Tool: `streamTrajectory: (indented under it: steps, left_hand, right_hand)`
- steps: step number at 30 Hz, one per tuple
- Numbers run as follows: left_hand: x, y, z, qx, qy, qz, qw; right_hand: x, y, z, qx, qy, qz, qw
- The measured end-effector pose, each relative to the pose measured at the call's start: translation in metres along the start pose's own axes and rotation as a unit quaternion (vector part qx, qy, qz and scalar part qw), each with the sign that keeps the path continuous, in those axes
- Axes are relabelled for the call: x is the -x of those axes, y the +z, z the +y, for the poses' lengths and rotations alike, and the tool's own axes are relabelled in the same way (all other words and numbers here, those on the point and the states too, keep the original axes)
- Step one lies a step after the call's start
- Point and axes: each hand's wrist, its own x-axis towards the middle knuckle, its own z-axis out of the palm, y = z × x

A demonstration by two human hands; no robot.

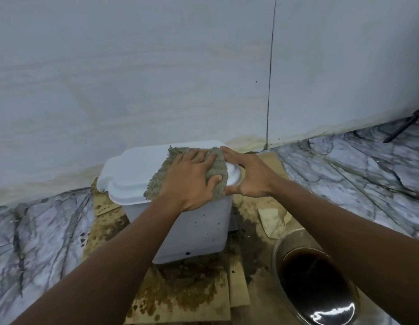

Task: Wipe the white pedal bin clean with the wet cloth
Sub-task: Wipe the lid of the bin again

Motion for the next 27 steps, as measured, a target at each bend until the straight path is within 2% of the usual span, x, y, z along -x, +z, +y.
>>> streamTrajectory:
  steps: [5, 11, 19, 27]
  left_hand:
    - [0.025, -0.012, -0.027, 0.041, -0.018, -0.004, 0.999]
    - [0.051, -0.023, -0.053, 0.022, -0.064, 0.021, 0.997]
    - [-0.001, -0.013, 0.004, -0.031, -0.012, 0.001, 0.999]
    - [0.039, -0.024, -0.033, -0.004, -0.046, 0.031, 0.998]
  right_hand:
    - [-0.001, -0.005, -0.008, 0.094, 0.015, -0.033, 0.995]
    - [0.002, -0.001, -0.01, 0.075, 0.014, -0.018, 0.997]
    - [0.003, -0.001, 0.0, -0.007, 0.013, -0.011, 1.0]
    - [0.001, 0.001, -0.009, 0.054, 0.01, -0.017, 0.998]
